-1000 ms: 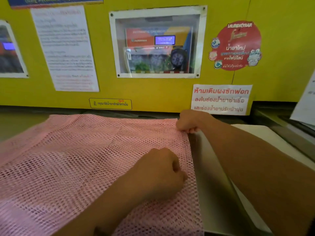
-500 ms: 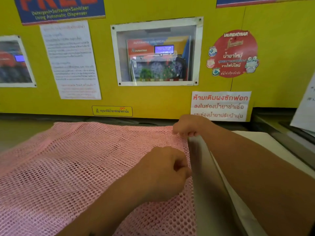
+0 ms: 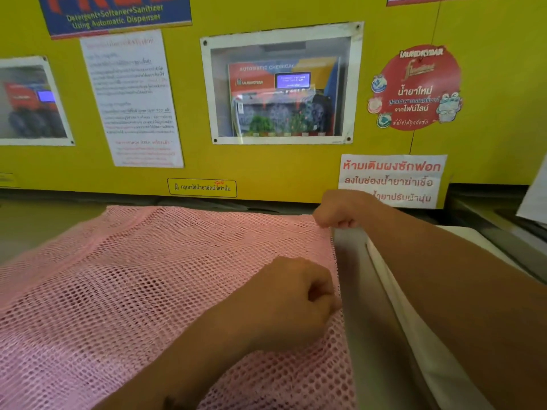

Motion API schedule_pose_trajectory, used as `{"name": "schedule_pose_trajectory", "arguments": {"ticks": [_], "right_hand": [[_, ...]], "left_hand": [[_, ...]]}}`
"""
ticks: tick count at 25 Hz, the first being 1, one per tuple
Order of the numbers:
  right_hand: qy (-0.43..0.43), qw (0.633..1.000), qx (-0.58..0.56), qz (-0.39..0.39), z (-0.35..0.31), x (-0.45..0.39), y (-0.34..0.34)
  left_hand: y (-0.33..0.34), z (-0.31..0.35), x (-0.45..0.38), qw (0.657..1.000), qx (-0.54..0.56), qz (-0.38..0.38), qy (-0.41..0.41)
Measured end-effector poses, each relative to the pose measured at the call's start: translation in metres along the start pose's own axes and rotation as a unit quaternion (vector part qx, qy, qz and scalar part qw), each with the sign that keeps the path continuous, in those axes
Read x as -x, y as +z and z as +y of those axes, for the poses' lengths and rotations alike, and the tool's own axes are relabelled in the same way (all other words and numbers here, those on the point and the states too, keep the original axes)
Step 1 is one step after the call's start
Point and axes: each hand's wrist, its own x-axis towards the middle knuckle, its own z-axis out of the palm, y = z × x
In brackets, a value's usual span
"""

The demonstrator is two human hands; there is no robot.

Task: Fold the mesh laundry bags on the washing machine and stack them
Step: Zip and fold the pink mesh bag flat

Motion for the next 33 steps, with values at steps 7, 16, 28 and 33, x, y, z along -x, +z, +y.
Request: {"name": "schedule_pose_trajectory", "arguments": {"ticks": [7,16,28,33], "right_hand": [[-0.100,0.990,0.102,-0.003,0.004,-0.003,0.000],[-0.218,0.950,0.210,0.076,0.019,0.000,0.036],[-0.314,0.862,0.104,0.384,-0.128,-0.041,-0.002],[-0.325,0.854,0.103,0.392,-0.242,-0.066,0.004]], "left_hand": [[0.019,0.021,0.017,0.984,-0.143,-0.056,-0.091],[-0.013,-0.017,0.027,0.998,0.029,0.021,-0.042],[-0.102,-0.138,0.096,0.988,0.047,0.145,-0.022],[-0.152,-0.208,0.146,0.969,0.098,0.204,-0.102]]}}
